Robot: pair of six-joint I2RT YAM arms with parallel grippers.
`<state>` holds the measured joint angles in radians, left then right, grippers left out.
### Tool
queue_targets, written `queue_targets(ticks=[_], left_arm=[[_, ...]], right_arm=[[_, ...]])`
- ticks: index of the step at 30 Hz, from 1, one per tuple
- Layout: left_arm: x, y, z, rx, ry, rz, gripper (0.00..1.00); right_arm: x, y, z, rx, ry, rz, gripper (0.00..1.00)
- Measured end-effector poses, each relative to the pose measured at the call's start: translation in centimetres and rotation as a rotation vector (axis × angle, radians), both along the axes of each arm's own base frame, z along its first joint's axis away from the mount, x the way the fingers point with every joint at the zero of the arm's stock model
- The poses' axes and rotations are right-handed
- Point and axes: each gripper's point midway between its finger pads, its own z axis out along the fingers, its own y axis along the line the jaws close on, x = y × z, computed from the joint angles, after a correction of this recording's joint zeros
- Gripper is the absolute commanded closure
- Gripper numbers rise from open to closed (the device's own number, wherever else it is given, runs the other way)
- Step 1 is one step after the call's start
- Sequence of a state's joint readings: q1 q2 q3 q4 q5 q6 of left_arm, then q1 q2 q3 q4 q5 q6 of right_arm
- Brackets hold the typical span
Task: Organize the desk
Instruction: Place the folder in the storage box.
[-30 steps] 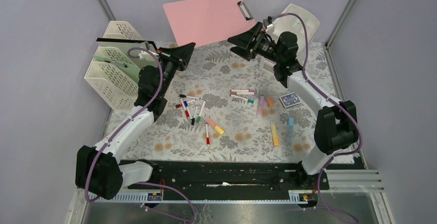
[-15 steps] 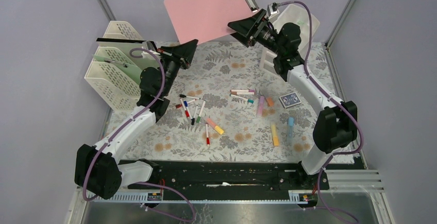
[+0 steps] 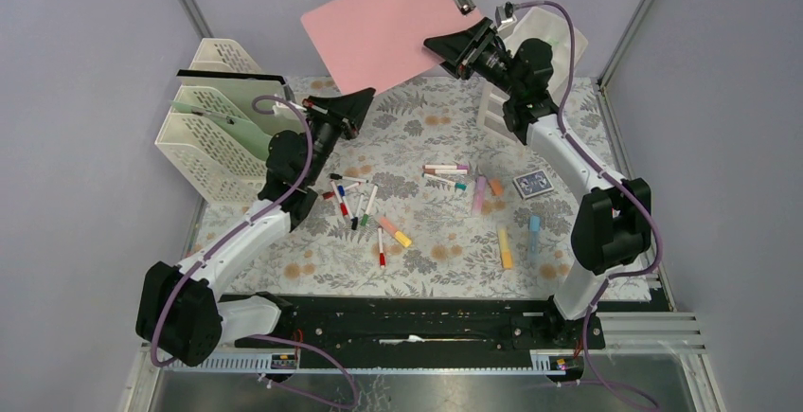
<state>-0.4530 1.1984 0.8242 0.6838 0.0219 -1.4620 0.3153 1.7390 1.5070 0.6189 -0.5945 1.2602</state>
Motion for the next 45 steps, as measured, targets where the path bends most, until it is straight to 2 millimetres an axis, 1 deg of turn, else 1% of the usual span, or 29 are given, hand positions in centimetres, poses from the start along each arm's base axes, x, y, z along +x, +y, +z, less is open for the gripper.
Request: queue_targets(ticks=[3, 5, 6, 8, 9, 10, 11, 12, 13, 14, 16, 19, 22, 25, 26, 27, 33, 34, 37, 38, 40, 42, 45], left_arm=[[-0.1, -0.3, -0.4, 0.02, 0.0, -0.009, 0.88], [-0.3, -0.4, -0.5, 0.036, -0.003, -0.017, 0.83], [-0.3, -0.5, -0.8, 0.046, 0.0, -0.019, 0.83], [-0.6, -0.5, -1.6, 0.07, 0.013, -0.021, 0.89], [-0.8, -0.5, -2.0, 0.078, 0.019, -0.022, 0.94], [-0.9, -0.4, -2.3, 0.085, 0.025, -0.022, 0.99], [-1.0, -0.3, -2.7, 0.092, 0.028, -0.021, 1.0], [-1.2, -0.3, -3.0, 0.098, 0.027, -0.022, 1.0], [-1.3, -0.3, -3.2, 0.101, 0.026, -0.023, 1.0], [-1.5, -0.3, -3.2, 0.099, 0.025, -0.025, 1.0], [-1.6, -0.3, -3.4, 0.097, 0.021, -0.025, 1.0], [-1.6, -0.2, -3.3, 0.094, 0.017, -0.024, 1.0], [-1.6, -0.2, -3.1, 0.091, 0.009, -0.02, 1.0], [-1.5, -0.1, -3.0, 0.085, 0.002, -0.016, 1.0], [-1.5, -0.1, -3.0, 0.084, 0.001, -0.016, 1.0], [-1.4, -0.1, -3.0, 0.085, 0.001, -0.014, 1.0], [-1.4, -0.1, -2.8, 0.091, -0.015, -0.005, 1.0], [-1.4, 0.0, -2.8, 0.097, -0.019, -0.002, 1.0], [-1.4, -0.1, -2.9, 0.113, -0.03, 0.003, 1.0], [-1.3, 0.0, -2.9, 0.122, -0.033, 0.006, 0.9], [-1.3, -0.1, -3.2, 0.141, -0.036, 0.01, 0.68], [-1.2, -0.1, -3.9, 0.179, -0.026, 0.017, 0.49], [-0.9, 0.3, -5.7, 0.267, 0.011, 0.03, 0.29]], right_arm=[[0.1, -0.1, 0.0, 0.002, -0.001, -0.002, 1.0], [0.0, -0.2, 0.3, 0.006, -0.018, -0.002, 1.0], [0.0, -0.2, 0.3, 0.004, -0.023, 0.0, 1.0], [0.0, -0.4, 0.3, -0.001, -0.029, 0.004, 1.0], [0.0, -0.5, 0.3, -0.001, -0.034, 0.004, 0.95], [-0.1, -0.6, 0.4, -0.002, -0.044, 0.006, 0.84], [-0.1, -0.7, 0.4, -0.001, -0.054, 0.008, 0.7], [-0.2, -0.7, 0.4, -0.003, -0.059, 0.015, 0.58], [-0.3, -0.7, 0.4, -0.003, -0.064, 0.021, 0.53], [-0.4, -0.6, 0.3, -0.005, -0.065, 0.026, 0.45], [-0.6, -0.6, -0.1, -0.005, -0.07, 0.032, 0.37], [-0.7, -0.6, -0.4, -0.006, -0.081, 0.04, 0.14], [-0.9, -0.7, -0.7, -0.002, -0.083, 0.047, 0.07], [-1.0, -0.8, -0.6, 0.002, -0.085, 0.047, 0.05], [-1.1, -0.8, -0.5, 0.003, -0.084, 0.047, 0.07], [-1.1, -0.8, -0.5, 0.005, -0.084, 0.047, 0.16], [-1.3, -1.1, 0.0, 0.015, -0.058, 0.041, 0.99], [-1.3, -1.2, -0.1, 0.015, -0.052, 0.04, 1.0], [-1.2, -1.3, -0.3, 0.01, -0.032, 0.033, 1.0], [-1.2, -1.3, -0.5, 0.006, -0.025, 0.032, 1.0], [-1.1, -1.3, -0.9, -0.005, -0.012, 0.029, 1.0], [-1.1, -1.2, -1.2, -0.016, -0.009, 0.033, 1.0], [-1.4, -1.0, -1.6, -0.054, -0.048, 0.047, 1.0]])
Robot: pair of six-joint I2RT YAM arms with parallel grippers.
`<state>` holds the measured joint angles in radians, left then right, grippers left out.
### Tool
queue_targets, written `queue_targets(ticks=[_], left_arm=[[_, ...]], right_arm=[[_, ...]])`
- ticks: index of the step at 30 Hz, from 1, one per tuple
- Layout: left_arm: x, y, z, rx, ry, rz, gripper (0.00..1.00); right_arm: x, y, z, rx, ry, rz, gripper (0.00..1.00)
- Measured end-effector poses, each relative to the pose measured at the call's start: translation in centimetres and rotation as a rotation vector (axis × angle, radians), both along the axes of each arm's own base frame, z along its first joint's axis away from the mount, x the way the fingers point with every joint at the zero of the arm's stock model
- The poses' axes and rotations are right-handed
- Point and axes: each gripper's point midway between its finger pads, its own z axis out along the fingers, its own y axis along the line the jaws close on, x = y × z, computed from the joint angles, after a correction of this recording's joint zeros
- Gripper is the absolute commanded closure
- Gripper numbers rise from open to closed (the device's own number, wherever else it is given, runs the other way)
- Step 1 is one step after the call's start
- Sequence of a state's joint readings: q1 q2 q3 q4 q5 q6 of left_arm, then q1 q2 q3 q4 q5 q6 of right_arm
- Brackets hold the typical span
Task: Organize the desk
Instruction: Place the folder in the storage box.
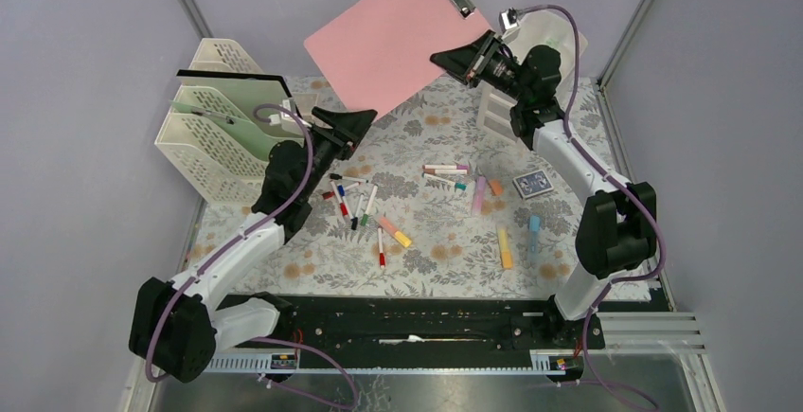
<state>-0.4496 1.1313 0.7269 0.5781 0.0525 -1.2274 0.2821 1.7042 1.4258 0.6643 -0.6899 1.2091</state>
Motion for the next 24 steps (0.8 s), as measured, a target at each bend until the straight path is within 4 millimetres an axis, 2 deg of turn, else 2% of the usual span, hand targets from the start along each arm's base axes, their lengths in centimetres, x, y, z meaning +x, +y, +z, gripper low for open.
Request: queue_targets(ticks=[4, 7, 9, 12, 15, 18, 21, 24], left_arm=[[-0.2, 2.3, -2.2, 0.141, 0.052, 0.045, 0.11], [-1.0, 4.7, -2.3, 0.23, 0.055, 0.081, 0.02], [-1.5, 5.9, -1.5, 0.296, 0.047, 0.098, 0.01], [-2.2, 7.0, 1.3, 0.407, 0.001, 0.104, 0.01], [-2.8, 7.9, 5.3, 0.528, -0.065, 0.108, 0.01], [-3.2, 8.8, 9.6, 0.628, -0.135, 0.127, 0.01], [-3.9, 9.7, 13.3, 0.715, -0.198, 0.158, 0.01], [-5.2, 10.7, 16.0, 0.778, -0.249, 0.203, 0.01]], right_arm=[[-0.5, 0.3, -0.5, -0.08, -0.073, 0.026, 1.0], [-0.8, 0.4, -0.6, -0.15, -0.141, 0.042, 1.0], [-1.1, 0.5, -0.6, -0.21, -0.201, 0.055, 1.0], [-1.7, 0.2, -0.8, -0.301, -0.305, 0.058, 1.0], [-2.7, 0.1, -1.0, -0.388, -0.405, 0.064, 1.0], [-4.3, 0.7, -1.0, -0.458, -0.516, 0.09, 1.0], [-6.1, 2.4, -1.0, -0.497, -0.609, 0.132, 1.0], [-7.9, 4.6, -1.6, -0.514, -0.666, 0.191, 1.0]])
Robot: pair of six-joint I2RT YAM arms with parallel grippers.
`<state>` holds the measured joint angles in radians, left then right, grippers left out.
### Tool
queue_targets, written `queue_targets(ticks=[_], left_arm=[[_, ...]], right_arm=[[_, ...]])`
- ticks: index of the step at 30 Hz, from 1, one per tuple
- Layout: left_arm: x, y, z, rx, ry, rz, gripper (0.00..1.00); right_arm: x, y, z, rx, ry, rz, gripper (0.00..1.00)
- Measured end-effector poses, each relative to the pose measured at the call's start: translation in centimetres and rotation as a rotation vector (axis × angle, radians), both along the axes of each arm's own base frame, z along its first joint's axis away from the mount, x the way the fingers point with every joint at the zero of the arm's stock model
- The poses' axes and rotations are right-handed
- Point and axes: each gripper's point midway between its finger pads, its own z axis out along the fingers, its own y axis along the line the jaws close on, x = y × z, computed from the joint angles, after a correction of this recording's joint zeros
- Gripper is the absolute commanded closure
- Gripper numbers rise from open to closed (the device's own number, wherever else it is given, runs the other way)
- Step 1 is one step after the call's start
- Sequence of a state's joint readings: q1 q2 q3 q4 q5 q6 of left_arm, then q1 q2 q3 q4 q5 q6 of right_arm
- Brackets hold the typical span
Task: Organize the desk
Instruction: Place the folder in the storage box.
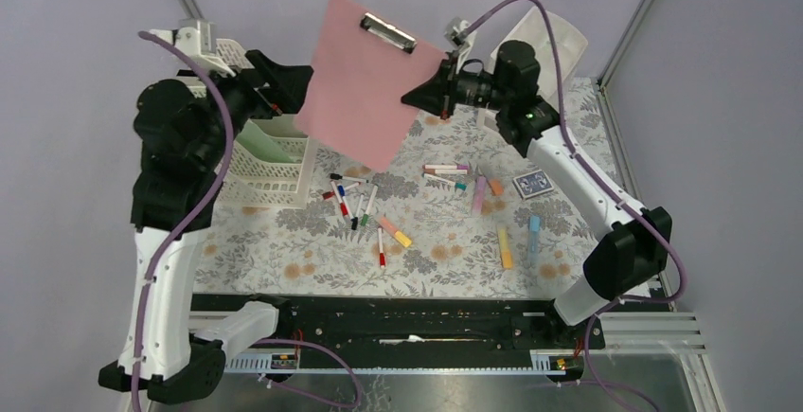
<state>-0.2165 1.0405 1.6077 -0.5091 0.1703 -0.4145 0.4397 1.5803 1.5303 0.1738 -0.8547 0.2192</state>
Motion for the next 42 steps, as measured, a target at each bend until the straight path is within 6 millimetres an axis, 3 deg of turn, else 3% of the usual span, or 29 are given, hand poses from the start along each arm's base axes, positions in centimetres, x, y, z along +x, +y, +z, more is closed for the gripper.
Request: queue_targets(ticks=[6, 13, 17, 26, 34, 42], left_arm=[[-3.4, 2.6, 4.1, 0.053, -0.131, 0.094, 0.01], [-7.4, 5.0, 6.6, 0.041, -0.239, 0.182, 0.01], [-8.6, 6.0, 7.5, 0.03, -0.279, 0.22, 0.01], [-9.4, 7.3, 8.2, 0.038, -0.346, 0.284, 0.01], [-10.1, 8.2, 9.3, 0.047, -0.397, 0.329, 0.01], [-10.0, 8.5, 9.4, 0.068, -0.404, 0.348, 0.01]], right_arm=[[-2.0, 5.2, -0.5, -0.024, -0.027, 0.111, 1.0], [-3.6, 11.1, -1.7, -0.05, -0.055, 0.2, 1.0], [-4.1, 13.6, -2.7, -0.07, -0.073, 0.221, 1.0], [-2.7, 19.3, -3.8, -0.073, -0.136, 0.197, 1.0], [-2.5, 23.7, -7.9, -0.122, -0.177, 0.18, 1.0], [-1.9, 26.1, -9.1, -0.126, -0.24, 0.152, 1.0]])
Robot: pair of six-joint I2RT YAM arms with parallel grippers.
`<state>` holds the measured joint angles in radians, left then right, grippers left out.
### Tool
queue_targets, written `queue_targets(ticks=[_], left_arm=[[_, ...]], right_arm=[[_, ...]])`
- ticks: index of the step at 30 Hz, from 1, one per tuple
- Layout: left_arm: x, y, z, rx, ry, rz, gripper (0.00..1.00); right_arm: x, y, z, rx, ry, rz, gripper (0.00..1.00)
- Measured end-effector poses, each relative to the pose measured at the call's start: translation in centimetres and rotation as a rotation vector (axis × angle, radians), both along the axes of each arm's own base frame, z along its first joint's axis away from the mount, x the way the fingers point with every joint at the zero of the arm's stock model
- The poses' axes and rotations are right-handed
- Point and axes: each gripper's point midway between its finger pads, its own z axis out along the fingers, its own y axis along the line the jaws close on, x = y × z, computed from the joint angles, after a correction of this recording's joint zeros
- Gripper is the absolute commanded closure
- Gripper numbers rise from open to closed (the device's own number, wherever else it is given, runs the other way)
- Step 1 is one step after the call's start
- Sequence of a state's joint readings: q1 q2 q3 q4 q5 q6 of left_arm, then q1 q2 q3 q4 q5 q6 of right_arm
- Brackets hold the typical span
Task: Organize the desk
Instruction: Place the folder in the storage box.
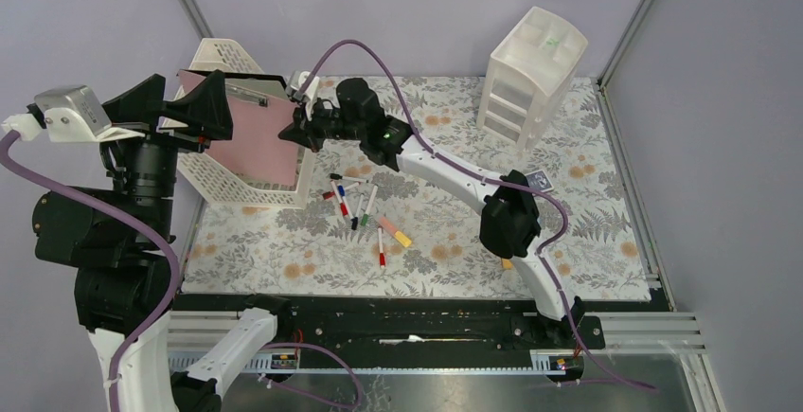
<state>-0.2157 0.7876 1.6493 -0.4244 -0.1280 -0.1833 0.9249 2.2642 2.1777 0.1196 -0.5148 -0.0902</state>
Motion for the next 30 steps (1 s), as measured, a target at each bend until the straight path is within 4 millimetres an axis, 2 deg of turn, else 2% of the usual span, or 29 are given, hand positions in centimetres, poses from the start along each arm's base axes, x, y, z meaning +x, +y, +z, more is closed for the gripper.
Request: queue_targets(ticks=[9, 13, 17, 20, 24, 30], left_arm=[[0.1, 0.0, -0.1, 0.008, 0.002, 0.005, 0.01], [0.5, 0.0, -0.7, 0.011, 0.017, 0.006, 0.01], [1.4, -0.2, -2.0, 0.018, 0.051, 0.009, 0.01], [2.1, -0.3, -3.4, 0.026, 0.084, 0.01, 0.01], [3.0, -0.5, -5.1, 0.031, 0.124, 0.007, 0.01], [3.8, -1.0, -7.4, 0.025, 0.169, -0.009, 0.01]], right_arm=[[0.0, 0.8, 0.9, 0.039, -0.108, 0.012, 1.0], [-0.8, 1.4, -0.6, 0.018, -0.148, 0.033, 1.0], [-1.6, 1.7, -3.6, -0.037, -0.162, 0.054, 0.98], [-1.6, 1.7, -5.1, -0.064, -0.17, 0.056, 0.79], [-1.3, 1.9, -5.5, -0.072, -0.196, 0.045, 0.5], [-1.3, 1.9, -5.5, -0.071, -0.195, 0.043, 0.3]])
